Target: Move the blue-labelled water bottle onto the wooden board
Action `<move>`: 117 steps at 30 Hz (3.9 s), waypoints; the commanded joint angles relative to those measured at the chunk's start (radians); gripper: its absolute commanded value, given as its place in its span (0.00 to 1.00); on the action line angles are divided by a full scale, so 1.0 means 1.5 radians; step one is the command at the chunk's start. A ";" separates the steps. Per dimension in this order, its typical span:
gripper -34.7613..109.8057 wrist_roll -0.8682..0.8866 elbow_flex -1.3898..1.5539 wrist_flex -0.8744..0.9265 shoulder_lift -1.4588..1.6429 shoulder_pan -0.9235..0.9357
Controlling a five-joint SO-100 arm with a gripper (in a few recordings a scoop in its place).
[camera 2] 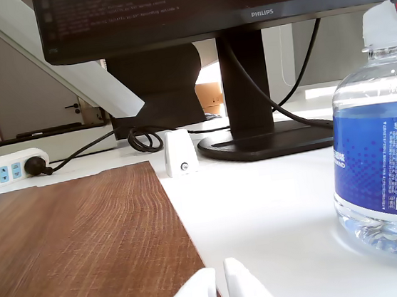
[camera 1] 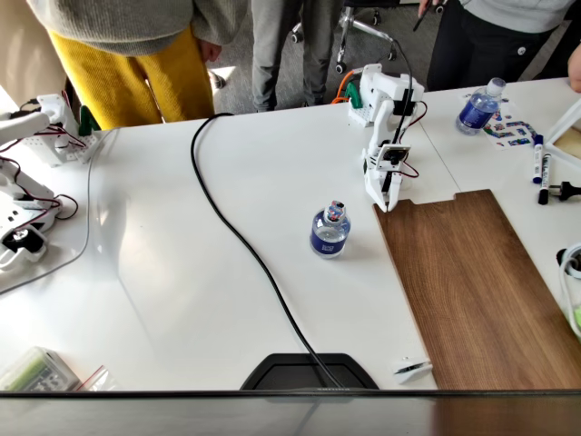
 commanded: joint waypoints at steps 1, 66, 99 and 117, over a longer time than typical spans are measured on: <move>0.24 0.005 0.003 -0.014 0.001 0.005; 0.24 0.096 0.287 0.272 0.578 0.013; 0.24 0.017 0.359 0.528 0.914 0.151; 0.24 -0.013 0.359 0.542 0.911 0.198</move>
